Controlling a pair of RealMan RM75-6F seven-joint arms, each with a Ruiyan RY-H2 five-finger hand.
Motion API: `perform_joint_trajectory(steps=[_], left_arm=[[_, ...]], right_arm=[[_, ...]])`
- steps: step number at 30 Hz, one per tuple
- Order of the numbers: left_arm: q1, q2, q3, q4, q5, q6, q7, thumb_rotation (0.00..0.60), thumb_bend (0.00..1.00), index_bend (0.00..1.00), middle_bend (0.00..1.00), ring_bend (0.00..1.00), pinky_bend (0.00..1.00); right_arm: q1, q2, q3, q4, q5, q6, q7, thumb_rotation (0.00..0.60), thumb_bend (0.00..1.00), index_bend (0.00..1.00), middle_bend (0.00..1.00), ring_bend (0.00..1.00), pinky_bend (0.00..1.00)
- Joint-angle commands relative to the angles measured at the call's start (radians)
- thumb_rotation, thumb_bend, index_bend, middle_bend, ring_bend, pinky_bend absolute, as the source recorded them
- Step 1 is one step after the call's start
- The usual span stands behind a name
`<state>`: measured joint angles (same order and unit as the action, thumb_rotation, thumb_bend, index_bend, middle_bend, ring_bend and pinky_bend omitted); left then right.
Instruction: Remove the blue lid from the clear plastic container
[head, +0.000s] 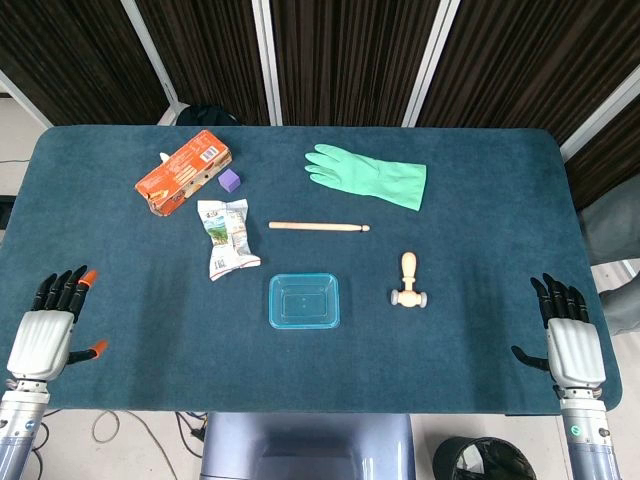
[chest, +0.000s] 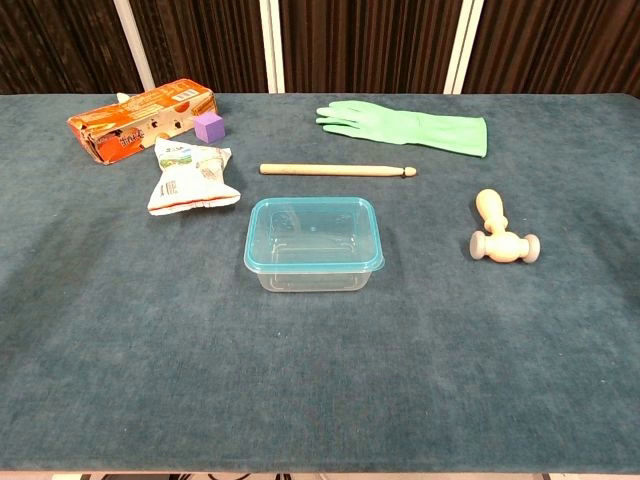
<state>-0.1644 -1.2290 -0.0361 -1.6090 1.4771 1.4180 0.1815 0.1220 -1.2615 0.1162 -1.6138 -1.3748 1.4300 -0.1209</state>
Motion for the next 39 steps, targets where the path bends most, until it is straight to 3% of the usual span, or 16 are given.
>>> perform_joint_trajectory(steps=[1,15,24,32,39], left_arm=[[0.000,0.000,0.000,-0.001,-0.001,-0.001,0.000,0.600,0.02,0.00,0.00,0.00,0.00],[-0.008,0.005,0.010,-0.028,-0.004,-0.027,0.025,0.600,0.02,0.00,0.00,0.00,0.00],[-0.051,0.001,-0.028,-0.145,-0.017,-0.049,0.142,0.600,0.02,0.00,0.00,0.00,0.00],[-0.167,-0.062,-0.134,-0.363,-0.266,-0.174,0.339,0.600,0.03,0.00,0.00,0.00,0.00],[-0.300,-0.185,-0.206,-0.427,-0.534,-0.210,0.541,0.600,0.03,0.00,0.00,0.00,0.00]], right_arm=[[0.000,0.000,-0.001,0.000,0.000,-0.001,0.000,0.600,0.12,0.00,0.00,0.00,0.00],[0.000,-0.003,-0.008,-0.011,-0.004,-0.006,-0.007,0.600,0.12,0.00,0.00,0.00,0.00],[-0.001,0.002,-0.007,-0.018,0.008,-0.013,0.001,0.600,0.12,0.00,0.00,0.00,0.00],[-0.003,0.007,-0.007,-0.026,0.015,-0.018,0.009,0.600,0.12,0.00,0.00,0.00,0.00],[-0.003,0.010,-0.006,-0.030,0.021,-0.023,0.014,0.600,0.12,0.00,0.00,0.00,0.00]])
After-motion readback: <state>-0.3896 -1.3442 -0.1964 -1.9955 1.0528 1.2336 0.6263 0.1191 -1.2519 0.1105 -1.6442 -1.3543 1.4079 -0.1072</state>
